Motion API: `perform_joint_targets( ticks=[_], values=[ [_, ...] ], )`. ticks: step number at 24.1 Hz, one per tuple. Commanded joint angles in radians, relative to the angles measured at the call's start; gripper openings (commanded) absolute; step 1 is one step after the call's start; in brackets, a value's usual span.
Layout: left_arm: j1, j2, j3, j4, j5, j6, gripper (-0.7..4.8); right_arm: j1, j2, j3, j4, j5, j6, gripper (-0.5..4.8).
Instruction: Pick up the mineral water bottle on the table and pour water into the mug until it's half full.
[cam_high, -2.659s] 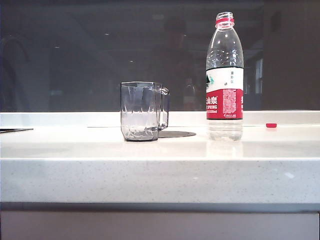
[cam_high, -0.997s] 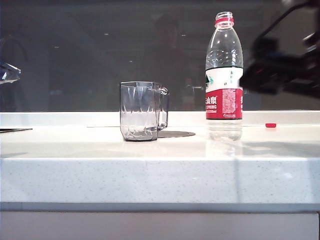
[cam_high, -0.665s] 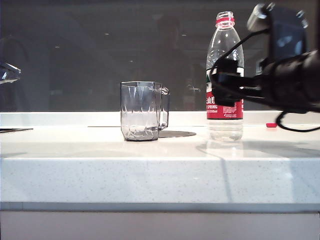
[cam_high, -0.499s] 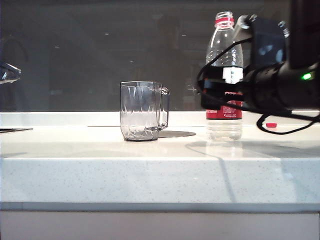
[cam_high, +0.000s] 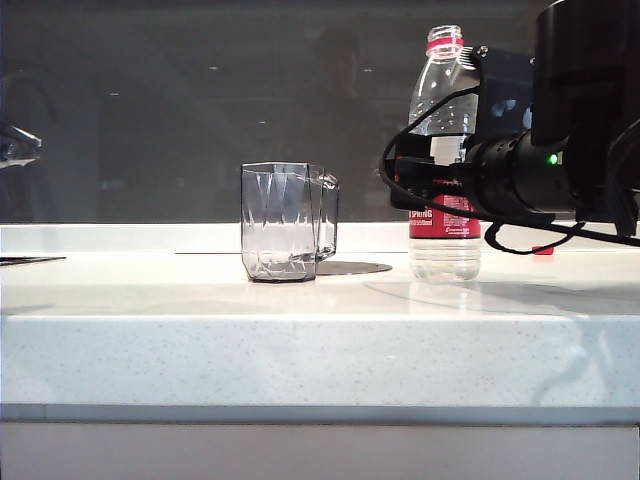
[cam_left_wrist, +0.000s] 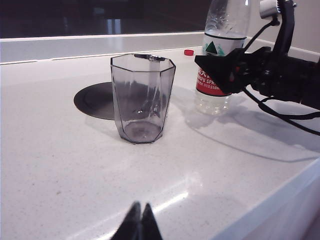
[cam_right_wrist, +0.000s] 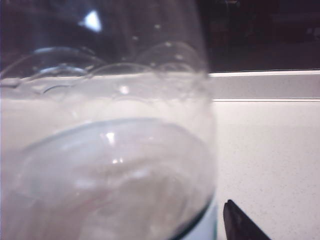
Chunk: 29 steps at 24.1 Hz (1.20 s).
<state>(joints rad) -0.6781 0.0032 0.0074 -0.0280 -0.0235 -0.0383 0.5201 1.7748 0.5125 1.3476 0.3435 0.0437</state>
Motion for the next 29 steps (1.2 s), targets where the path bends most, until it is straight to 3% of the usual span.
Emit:
perform_joint_targets(
  ticks=[1,3,4,8,14,18,22,23,26,29],
  values=[
    [0.0,0.0,0.003,0.006,0.001,0.002,-0.04,0.0,-0.003,0.005,0.01,-0.006,0.001,4.79],
    [0.0,0.0,0.003,0.006,0.001,0.002,-0.04,0.0,-0.003,0.005,0.011,-0.006,0.0,4.48],
    [0.0,0.0,0.003,0.006,0.001,0.002,-0.04,0.0,-0.003,0.005,0.011,-0.006,0.0,3.61],
    [0.0,0.0,0.003,0.006,0.001,0.002,-0.04,0.0,-0.003,0.005,0.011,-0.006,0.0,2.58],
    [0.0,0.0,0.003,0.006,0.001,0.002,-0.04,0.0,-0.006,0.005,0.013,-0.005,-0.004,2.47],
    [0.003,0.0,0.003,0.006,0.001,0.002,-0.04,0.0,-0.031,0.005,0.015,-0.003,-0.114,2.4],
    [0.005,0.0,0.003,0.006,0.001,0.002,-0.04,0.0,-0.085,0.008,-0.017,-0.003,-0.293,2.4],
    [0.005,0.0,0.003,0.006,0.002,0.002,-0.04,0.0,-0.128,0.018,-0.082,-0.003,-0.395,2.38],
    [0.005,0.0,0.003,0.006,0.001,0.002,-0.04,0.001,-0.192,0.048,-0.225,-0.005,-0.507,2.38],
    [0.013,0.0,0.003,0.006,0.002,0.002,-0.04,0.003,-0.247,0.119,-0.433,-0.002,-0.743,2.38]
  ],
)
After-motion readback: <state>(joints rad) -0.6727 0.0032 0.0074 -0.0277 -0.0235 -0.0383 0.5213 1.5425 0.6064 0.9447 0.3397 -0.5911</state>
